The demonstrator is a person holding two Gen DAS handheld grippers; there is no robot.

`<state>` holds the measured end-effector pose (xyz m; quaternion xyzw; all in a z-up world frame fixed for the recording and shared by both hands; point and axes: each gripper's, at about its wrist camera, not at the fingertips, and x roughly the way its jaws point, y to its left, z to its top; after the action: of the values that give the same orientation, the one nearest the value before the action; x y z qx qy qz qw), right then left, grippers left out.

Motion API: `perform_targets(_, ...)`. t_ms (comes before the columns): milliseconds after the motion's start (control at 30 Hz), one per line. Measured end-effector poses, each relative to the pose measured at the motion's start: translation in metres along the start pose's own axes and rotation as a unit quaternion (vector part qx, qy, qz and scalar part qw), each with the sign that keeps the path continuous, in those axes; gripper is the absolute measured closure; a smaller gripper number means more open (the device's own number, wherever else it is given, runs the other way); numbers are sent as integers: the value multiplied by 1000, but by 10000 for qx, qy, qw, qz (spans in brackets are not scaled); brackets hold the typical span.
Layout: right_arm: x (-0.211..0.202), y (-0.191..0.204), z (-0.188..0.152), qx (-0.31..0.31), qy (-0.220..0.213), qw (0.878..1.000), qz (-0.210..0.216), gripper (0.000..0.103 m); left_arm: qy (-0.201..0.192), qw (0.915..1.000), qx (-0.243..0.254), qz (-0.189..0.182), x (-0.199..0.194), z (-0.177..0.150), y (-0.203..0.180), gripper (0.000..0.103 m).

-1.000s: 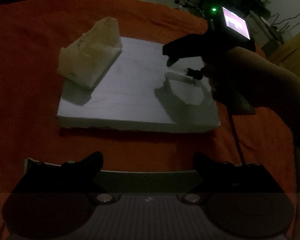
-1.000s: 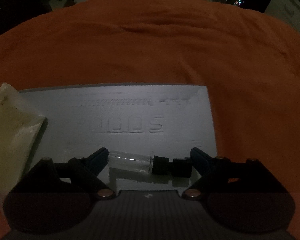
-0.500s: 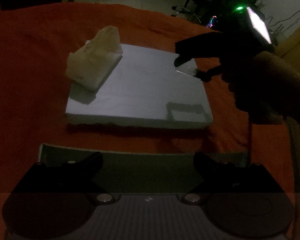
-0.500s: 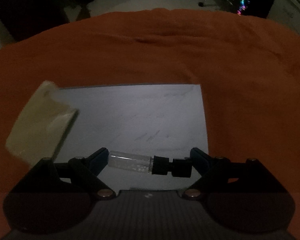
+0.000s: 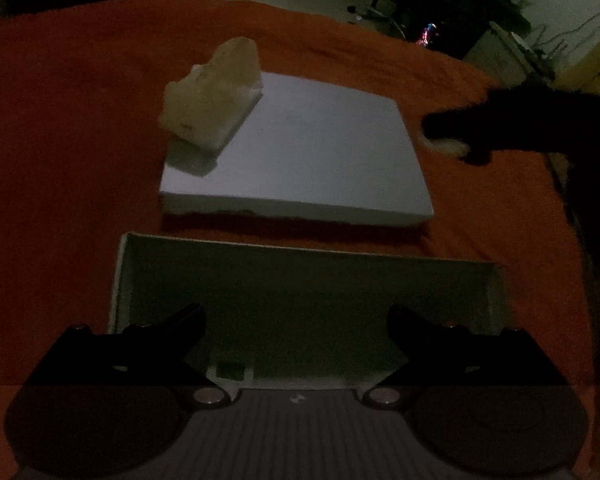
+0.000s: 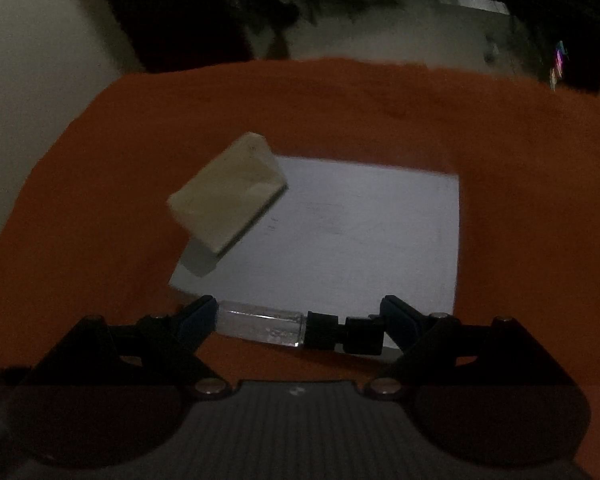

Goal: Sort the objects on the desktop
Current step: 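Carry the clear tube into the white box with the right tool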

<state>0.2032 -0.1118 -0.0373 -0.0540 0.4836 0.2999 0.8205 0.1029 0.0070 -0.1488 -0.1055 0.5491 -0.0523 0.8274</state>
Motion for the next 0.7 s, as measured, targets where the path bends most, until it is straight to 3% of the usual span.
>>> perform_targets(133,-33,20,-30,-541,-93,9983,173,13,-40,10000,81,16,-11,-9,1,5)
perform_targets(300,-54,36,-63,-795,106,9962,352,13,129,9999,-33,-69,-10,-17,3,5)
perform_targets(700,-51,67,-126,-1093,743,9897,550,13,309,9991,271,-60,-6,-42,-6,2)
